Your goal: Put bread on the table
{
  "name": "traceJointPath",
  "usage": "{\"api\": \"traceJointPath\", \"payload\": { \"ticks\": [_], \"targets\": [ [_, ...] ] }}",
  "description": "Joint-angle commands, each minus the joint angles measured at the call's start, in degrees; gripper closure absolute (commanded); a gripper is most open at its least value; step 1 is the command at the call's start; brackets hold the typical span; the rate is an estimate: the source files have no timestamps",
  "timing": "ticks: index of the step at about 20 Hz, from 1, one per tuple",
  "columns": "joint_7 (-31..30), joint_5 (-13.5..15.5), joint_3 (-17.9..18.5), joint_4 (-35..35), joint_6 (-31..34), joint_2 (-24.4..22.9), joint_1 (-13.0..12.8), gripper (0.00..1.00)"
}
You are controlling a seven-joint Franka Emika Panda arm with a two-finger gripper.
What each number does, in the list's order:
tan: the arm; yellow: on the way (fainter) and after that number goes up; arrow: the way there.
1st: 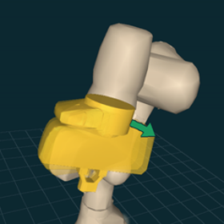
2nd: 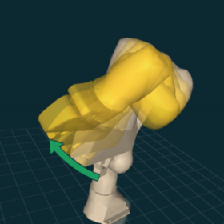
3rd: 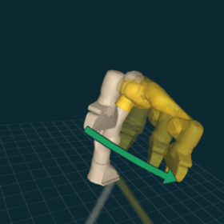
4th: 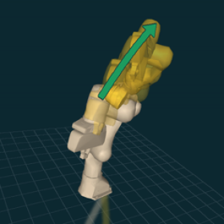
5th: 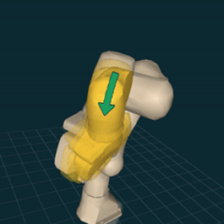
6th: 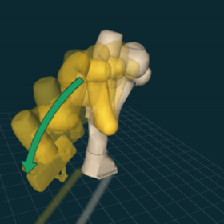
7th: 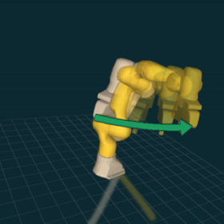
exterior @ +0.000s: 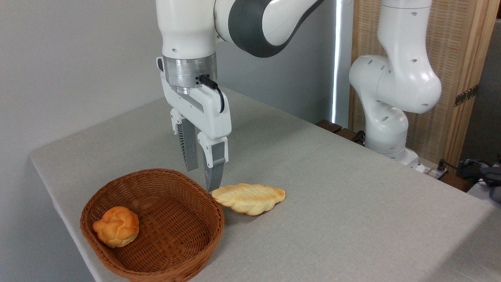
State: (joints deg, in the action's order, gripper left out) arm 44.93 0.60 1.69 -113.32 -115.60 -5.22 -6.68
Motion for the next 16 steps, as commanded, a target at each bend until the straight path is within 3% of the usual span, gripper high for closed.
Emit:
{"api": "traceJointPath", "payload": {
  "ticks": [1,8,16],
  "targets": [
    [-1.0,1.0,0.2,0.6,0.8,-0.1,-0.2,0.0],
    [-2.6,1.7,0.2,0.6,-1.6,-0.1,-0.4,0.0],
    [-2.6,6.4,0.2,0.6,-13.9,3.1,-0.4,0.0]
  ]
}}
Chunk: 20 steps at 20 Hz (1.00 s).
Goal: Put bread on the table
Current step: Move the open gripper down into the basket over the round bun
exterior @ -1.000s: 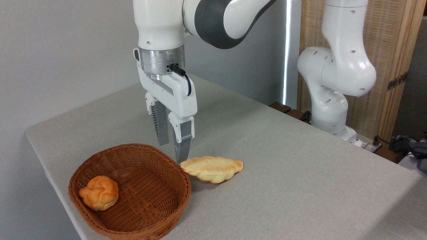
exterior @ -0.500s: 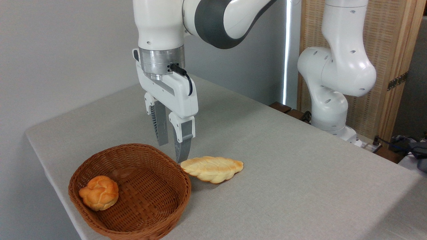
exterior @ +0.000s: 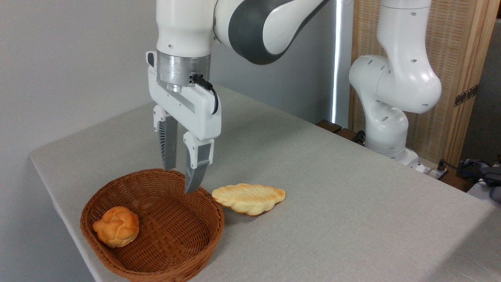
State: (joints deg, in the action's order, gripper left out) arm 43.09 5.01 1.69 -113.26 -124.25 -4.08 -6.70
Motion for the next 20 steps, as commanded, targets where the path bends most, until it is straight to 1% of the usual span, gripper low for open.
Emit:
{"api": "traceJointPath", "payload": {
  "ticks": [1,3,7,10,11,13,15,18,20],
  "targets": [
    [-0.7,2.3,0.2,0.5,-6.3,2.4,-0.4,0.0],
    [-0.7,3.2,-0.5,0.5,-9.8,3.7,-0.4,0.0],
    [-0.9,3.2,-2.6,0.4,-15.9,7.3,-0.4,0.0],
    [-0.9,3.5,-2.7,0.5,-19.4,9.0,-0.5,0.0],
    [-0.9,4.0,-3.2,0.5,-21.0,9.5,-0.5,0.0],
    [-0.9,4.4,-4.1,0.5,-23.1,10.3,-0.5,0.0],
    [-0.9,4.4,-4.3,0.5,-24.9,11.3,-0.5,0.0],
    [-0.9,4.4,-5.6,0.5,-26.4,12.5,-0.5,0.0],
    [-0.9,4.4,-5.7,0.6,-27.4,13.3,-0.5,0.0]
  ]
}}
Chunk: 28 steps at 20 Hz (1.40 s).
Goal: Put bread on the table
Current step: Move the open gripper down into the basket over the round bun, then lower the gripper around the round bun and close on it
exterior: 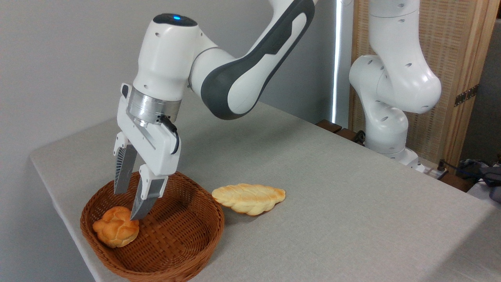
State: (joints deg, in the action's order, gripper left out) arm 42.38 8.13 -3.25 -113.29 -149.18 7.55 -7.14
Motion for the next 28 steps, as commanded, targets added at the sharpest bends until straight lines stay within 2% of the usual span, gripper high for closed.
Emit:
{"api": "traceJointPath", "payload": {
  "ticks": [1,19,22,28],
  "targets": [
    [-0.2,1.1,-1.1,0.6,-3.1,2.2,-0.1,0.0],
    [0.6,0.4,-1.8,3.9,-5.2,7.3,0.0,0.0],
    [0.5,-1.2,-1.8,3.9,-5.9,7.9,0.0,0.0],
    [0.7,-1.8,-1.8,4.0,-5.9,8.8,0.0,0.0]
  ]
}}
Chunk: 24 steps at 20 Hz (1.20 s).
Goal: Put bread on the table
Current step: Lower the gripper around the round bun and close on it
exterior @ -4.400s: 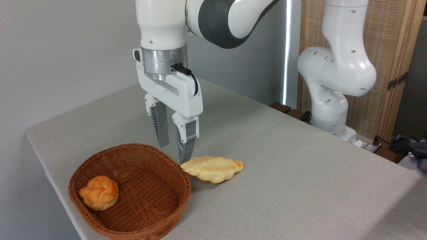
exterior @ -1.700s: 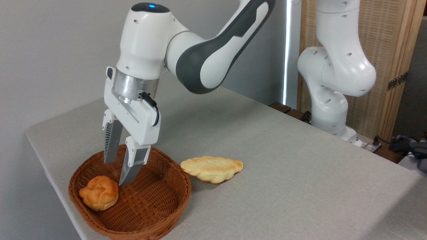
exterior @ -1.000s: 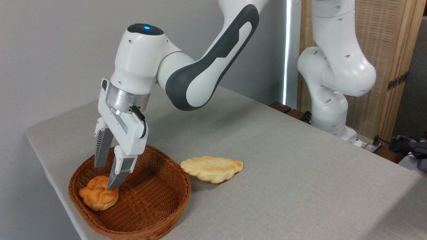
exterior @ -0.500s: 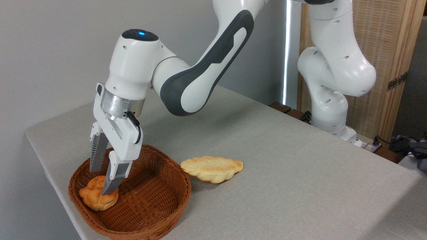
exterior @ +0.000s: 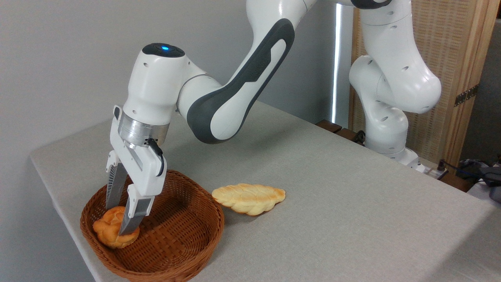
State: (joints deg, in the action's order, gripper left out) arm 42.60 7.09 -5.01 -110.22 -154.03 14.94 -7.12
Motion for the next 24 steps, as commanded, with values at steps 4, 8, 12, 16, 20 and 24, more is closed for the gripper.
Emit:
{"api": "traceJointPath", "payload": {
  "ticks": [4,8,12,16,20,24],
  "targets": [
    [0.4,-2.4,-0.1,0.9,-1.0,1.6,0.0,0.01],
    [0.3,-6.1,-0.1,0.8,-1.0,1.9,0.0,0.45],
    [0.3,-6.3,0.0,0.8,-1.0,1.9,0.0,0.67],
    [0.3,-6.3,0.0,0.9,-1.0,1.9,0.0,0.66],
    [0.3,-6.3,0.1,0.9,-1.0,1.8,0.0,0.66],
    [0.3,-6.3,0.1,0.9,-1.0,1.8,0.0,0.66]
  ]
}}
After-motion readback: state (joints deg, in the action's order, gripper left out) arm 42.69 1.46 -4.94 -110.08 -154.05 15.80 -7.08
